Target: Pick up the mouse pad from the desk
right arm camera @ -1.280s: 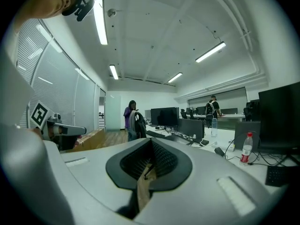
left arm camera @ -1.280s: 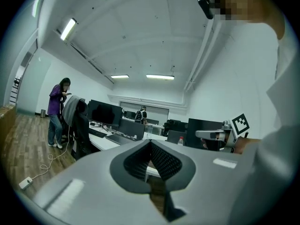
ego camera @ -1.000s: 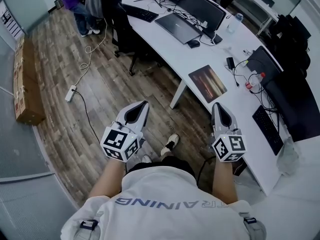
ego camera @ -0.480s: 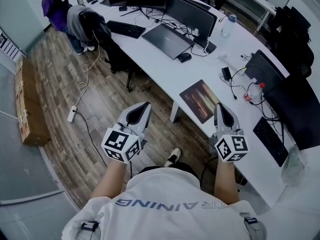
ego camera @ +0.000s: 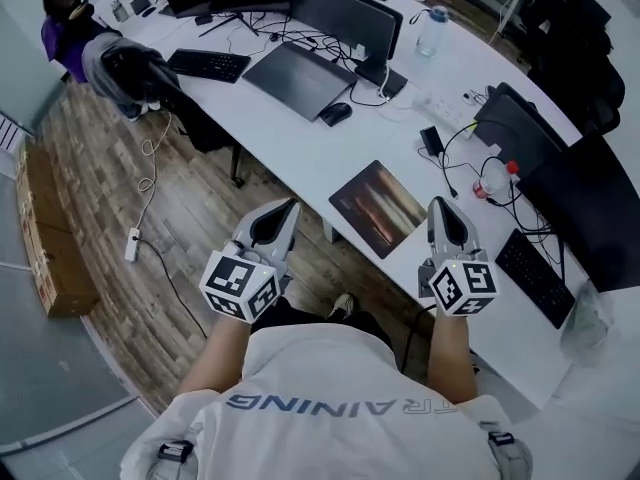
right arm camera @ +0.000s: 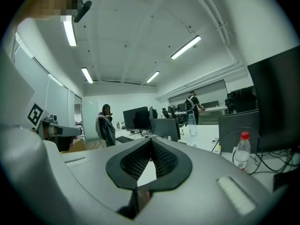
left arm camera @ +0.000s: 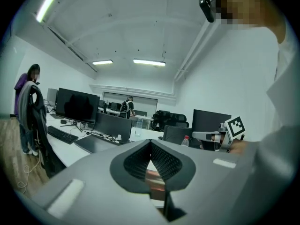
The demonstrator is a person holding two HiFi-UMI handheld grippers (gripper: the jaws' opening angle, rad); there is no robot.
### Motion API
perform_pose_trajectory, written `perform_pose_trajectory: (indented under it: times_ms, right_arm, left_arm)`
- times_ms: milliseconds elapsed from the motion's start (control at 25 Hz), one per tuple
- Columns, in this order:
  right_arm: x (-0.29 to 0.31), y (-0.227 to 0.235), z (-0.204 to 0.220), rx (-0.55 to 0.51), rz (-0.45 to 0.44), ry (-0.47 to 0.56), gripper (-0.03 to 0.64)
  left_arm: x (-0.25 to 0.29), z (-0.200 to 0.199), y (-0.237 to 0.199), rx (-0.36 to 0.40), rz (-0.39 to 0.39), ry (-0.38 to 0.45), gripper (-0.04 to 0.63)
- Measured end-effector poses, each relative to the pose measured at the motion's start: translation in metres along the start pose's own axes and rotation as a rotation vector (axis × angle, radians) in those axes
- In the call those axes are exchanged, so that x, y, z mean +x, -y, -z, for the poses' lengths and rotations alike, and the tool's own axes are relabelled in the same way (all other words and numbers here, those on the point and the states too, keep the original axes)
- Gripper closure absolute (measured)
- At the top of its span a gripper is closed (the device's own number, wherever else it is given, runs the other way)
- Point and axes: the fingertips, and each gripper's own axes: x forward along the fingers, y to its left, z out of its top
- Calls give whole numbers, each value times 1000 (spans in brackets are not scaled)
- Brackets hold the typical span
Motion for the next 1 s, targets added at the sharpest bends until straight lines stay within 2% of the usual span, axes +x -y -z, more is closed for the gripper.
perform_pose_trajectory:
  times_ms: [280, 400, 560, 760, 1000]
  right_arm:
    - [3, 32, -1, -3, 157, -14, 601]
    - [11, 29, 9, 7, 245, -45, 601]
    - [25, 14, 17, 46, 348, -64, 601]
    - [26, 5, 13, 63, 464, -39, 601]
    - [-1, 9, 12, 57, 530, -36, 601]
  left_arm:
    - [63, -2, -5, 7, 163, -18, 595]
    - [87, 7, -16, -2, 253, -48, 595]
    - [110, -7, -40, 49, 359, -22, 595]
    - [138, -10, -57, 49, 459, -74, 595]
    - [153, -8, -35, 32, 531, -110, 595]
